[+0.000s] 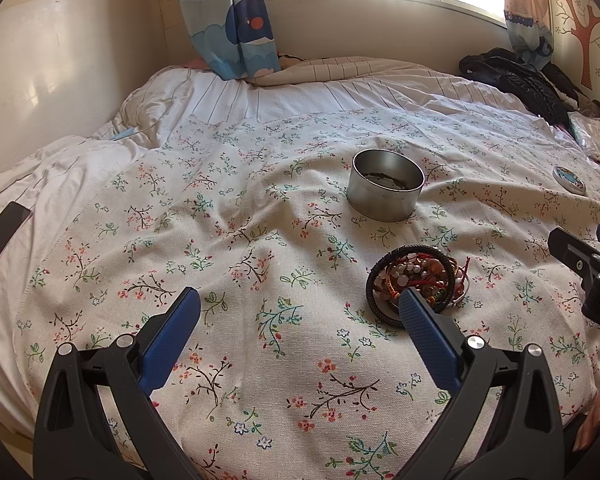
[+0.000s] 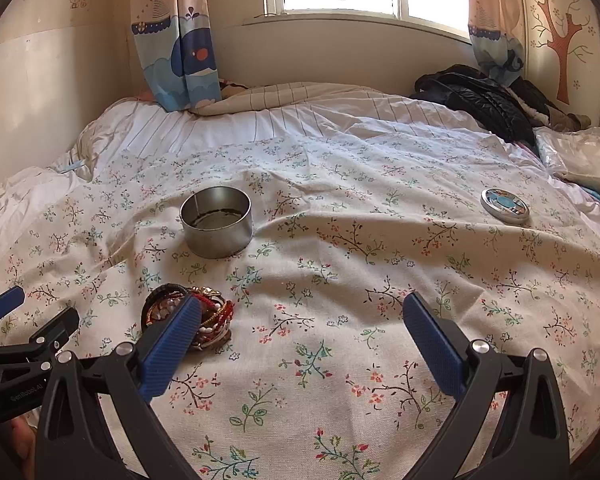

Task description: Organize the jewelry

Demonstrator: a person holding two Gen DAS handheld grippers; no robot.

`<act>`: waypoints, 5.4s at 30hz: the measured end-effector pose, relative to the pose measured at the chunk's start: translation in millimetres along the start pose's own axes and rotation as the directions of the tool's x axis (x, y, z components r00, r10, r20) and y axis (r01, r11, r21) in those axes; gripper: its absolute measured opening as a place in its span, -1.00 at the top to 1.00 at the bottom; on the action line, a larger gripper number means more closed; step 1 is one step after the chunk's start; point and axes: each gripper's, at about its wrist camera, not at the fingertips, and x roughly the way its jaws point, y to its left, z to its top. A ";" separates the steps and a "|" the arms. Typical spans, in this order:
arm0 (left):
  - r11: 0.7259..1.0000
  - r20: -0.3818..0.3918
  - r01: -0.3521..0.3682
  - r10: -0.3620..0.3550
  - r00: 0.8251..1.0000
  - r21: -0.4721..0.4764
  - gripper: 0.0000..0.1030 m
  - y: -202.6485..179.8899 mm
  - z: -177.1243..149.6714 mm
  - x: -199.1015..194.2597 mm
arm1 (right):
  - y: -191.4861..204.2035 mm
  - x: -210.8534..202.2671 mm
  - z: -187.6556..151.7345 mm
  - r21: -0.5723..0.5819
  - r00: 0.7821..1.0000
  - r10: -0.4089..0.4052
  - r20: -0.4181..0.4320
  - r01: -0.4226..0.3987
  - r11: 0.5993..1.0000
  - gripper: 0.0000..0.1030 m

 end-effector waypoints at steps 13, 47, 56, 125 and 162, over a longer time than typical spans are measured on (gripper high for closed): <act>1.000 -0.015 0.024 -0.023 1.000 0.011 -0.86 -0.2 -0.2 2.7 | 3.2 0.8 0.5 0.000 0.998 0.059 0.008 -0.059 0.998 -0.89; 0.949 -0.149 0.274 -0.251 0.956 0.155 0.78 -56.3 18.5 96.0 | -22.7 23.0 3.9 0.145 0.995 0.100 -0.022 -0.095 0.985 -0.89; 0.936 -0.130 0.349 -0.352 0.927 -0.047 0.99 -18.1 23.6 84.7 | -15.9 34.1 2.1 0.116 0.989 0.121 -0.080 -0.112 0.987 -0.89; 0.906 -0.054 0.357 -0.378 0.924 -0.230 0.84 26.8 27.1 96.9 | -3.7 127.7 15.7 0.371 0.780 0.596 -0.191 -0.505 0.779 0.88; 0.911 -0.020 0.350 -0.363 0.932 -0.218 0.84 20.2 44.5 101.7 | -14.9 118.1 54.2 0.330 0.845 0.534 -0.042 -0.492 0.805 0.15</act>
